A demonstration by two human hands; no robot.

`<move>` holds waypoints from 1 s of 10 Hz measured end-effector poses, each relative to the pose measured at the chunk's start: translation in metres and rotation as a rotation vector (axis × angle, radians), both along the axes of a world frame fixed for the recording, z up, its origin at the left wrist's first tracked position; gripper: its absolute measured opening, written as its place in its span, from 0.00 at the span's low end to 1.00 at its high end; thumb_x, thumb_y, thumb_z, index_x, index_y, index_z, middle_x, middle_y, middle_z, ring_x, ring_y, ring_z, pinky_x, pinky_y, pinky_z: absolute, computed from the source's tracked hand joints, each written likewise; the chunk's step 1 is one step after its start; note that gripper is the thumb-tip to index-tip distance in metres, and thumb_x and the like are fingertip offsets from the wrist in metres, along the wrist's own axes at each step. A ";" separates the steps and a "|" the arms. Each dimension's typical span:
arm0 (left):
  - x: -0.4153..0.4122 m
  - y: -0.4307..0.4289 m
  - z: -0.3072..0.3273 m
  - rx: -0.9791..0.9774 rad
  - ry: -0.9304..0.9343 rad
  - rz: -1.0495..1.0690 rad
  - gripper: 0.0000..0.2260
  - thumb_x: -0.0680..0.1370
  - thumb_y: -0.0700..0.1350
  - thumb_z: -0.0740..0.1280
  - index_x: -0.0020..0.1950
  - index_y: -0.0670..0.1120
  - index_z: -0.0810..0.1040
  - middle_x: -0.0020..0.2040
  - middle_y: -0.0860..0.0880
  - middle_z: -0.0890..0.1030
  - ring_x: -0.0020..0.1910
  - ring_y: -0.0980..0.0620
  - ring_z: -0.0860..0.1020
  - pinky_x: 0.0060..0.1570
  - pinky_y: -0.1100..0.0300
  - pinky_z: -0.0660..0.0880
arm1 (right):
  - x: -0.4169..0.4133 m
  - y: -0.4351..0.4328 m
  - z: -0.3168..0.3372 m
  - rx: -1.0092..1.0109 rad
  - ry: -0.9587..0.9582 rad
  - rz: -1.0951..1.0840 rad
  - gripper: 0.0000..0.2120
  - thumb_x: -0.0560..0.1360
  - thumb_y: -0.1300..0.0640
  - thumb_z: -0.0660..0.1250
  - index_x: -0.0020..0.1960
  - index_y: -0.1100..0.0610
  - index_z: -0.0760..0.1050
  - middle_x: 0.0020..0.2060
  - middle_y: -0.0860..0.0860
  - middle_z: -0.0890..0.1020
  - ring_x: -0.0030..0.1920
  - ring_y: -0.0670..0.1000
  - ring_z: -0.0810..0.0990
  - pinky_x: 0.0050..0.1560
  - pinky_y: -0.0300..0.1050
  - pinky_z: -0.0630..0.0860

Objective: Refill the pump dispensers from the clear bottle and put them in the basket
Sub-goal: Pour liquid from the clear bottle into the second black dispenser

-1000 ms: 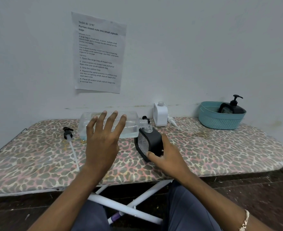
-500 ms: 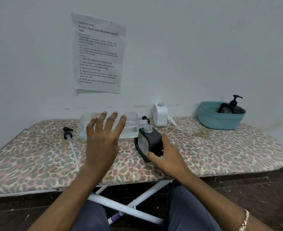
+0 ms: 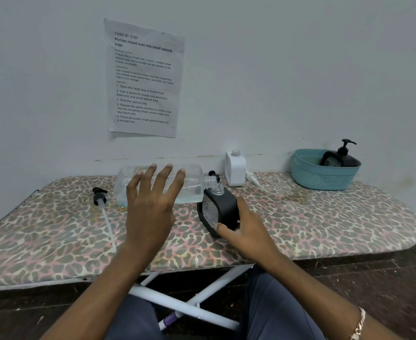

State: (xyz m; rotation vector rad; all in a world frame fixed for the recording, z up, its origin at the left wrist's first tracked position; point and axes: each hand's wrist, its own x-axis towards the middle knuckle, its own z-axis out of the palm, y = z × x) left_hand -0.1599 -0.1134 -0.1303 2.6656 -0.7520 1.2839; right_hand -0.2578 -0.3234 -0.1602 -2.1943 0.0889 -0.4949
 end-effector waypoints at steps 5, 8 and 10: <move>0.000 0.000 0.001 -0.003 -0.002 -0.005 0.37 0.67 0.27 0.69 0.75 0.47 0.76 0.73 0.42 0.78 0.74 0.35 0.72 0.71 0.38 0.63 | -0.001 0.002 0.003 -0.001 -0.004 0.007 0.23 0.75 0.48 0.73 0.64 0.41 0.65 0.50 0.41 0.82 0.49 0.35 0.80 0.45 0.30 0.77; 0.000 0.000 0.001 -0.001 -0.005 -0.004 0.37 0.67 0.27 0.70 0.75 0.47 0.76 0.73 0.42 0.78 0.74 0.36 0.72 0.71 0.38 0.63 | -0.002 0.002 0.003 0.006 -0.003 0.012 0.22 0.76 0.50 0.73 0.64 0.45 0.66 0.49 0.43 0.82 0.49 0.35 0.80 0.42 0.30 0.77; 0.000 0.000 0.001 -0.003 -0.008 -0.004 0.36 0.67 0.27 0.70 0.75 0.47 0.76 0.72 0.42 0.78 0.74 0.35 0.73 0.70 0.38 0.63 | 0.000 0.001 0.002 0.003 -0.003 0.011 0.21 0.75 0.49 0.73 0.63 0.47 0.68 0.48 0.43 0.82 0.47 0.37 0.80 0.41 0.31 0.76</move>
